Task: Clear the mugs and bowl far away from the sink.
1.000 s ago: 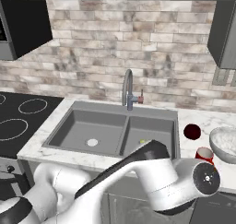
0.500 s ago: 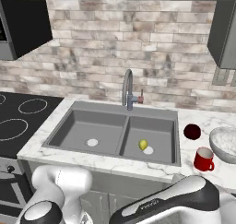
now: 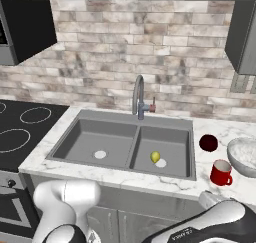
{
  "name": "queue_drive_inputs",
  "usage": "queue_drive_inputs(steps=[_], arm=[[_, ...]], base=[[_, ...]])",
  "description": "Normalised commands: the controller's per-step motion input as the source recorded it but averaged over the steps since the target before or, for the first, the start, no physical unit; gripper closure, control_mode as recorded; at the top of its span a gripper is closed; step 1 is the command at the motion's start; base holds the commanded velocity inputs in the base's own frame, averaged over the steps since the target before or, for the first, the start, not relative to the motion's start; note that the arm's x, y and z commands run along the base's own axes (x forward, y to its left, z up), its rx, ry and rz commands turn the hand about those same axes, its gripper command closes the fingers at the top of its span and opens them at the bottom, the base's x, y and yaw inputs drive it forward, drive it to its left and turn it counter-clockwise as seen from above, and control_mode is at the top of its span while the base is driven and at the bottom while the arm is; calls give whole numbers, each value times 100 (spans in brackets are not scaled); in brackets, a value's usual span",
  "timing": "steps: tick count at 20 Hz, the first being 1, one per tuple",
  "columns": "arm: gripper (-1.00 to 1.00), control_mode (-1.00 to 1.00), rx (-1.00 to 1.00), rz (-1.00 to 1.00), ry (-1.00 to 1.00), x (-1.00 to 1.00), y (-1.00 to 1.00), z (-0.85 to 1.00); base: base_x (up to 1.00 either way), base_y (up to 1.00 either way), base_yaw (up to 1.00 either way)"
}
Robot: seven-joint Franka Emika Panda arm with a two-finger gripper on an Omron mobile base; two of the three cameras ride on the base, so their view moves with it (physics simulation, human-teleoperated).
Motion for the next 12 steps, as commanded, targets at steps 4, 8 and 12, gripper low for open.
queue_drive_inputs(steps=[4, 8, 12], arm=[[-100, -100, -5, 0, -2, 3, 0, -17], [-100, -100, -32, 5, -25, -4, 0, -56], [-100, -100, -31, 5, -30, 0, 0, -42]], base=[[0, 0, 0], [0, 0, 0], [0, 0, 0]])
